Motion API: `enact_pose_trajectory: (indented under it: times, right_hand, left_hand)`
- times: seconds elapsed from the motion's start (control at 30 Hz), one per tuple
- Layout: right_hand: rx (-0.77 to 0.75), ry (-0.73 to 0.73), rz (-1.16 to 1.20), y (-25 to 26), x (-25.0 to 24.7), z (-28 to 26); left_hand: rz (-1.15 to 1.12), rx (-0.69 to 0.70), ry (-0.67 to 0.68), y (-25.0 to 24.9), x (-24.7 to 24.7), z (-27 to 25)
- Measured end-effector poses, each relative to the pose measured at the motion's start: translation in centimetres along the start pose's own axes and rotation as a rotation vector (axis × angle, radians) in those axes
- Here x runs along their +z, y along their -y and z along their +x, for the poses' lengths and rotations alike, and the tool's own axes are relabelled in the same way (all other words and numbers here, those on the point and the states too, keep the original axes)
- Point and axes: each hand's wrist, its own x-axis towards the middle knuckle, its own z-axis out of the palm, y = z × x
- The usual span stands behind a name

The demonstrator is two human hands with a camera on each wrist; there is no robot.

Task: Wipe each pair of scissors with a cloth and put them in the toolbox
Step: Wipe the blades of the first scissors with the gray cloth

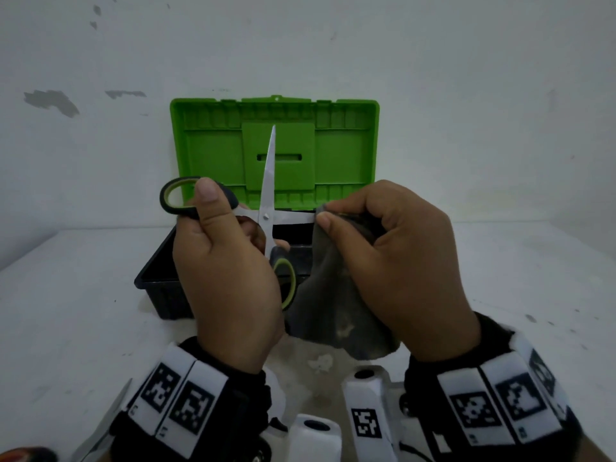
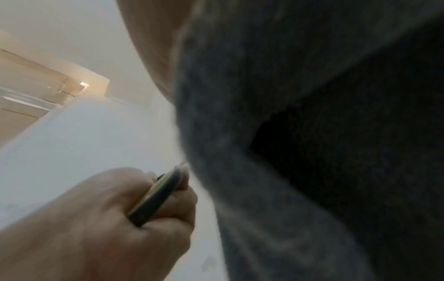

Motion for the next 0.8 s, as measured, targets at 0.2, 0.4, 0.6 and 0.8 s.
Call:
enact_pose_trajectory:
  times: [0.2,0.4,0.6,0.8]
  right_hand:
    - [0.13,0.029,-0.017,-2.6,-2.0,1.1]
    - [0.244,0.121,0.04,-5.1,-4.8,2.2]
    - [0.225,0.183,0.197,-4.0,-3.8,1.9]
    - [0.216,0.224,0.323,-2.8,-2.4,1.3]
  left_hand:
    - [0.005,-0.074,0.075,-0.2,-0.5,1.2]
    - [0.181,-0.253,0.308,-0.9,-1.6,3.3]
    - [0.228,-0.277,0.415,-0.5,-1.9,3.3]
    - [0.297,-0.251,0.466,-0.1,-1.5,2.5]
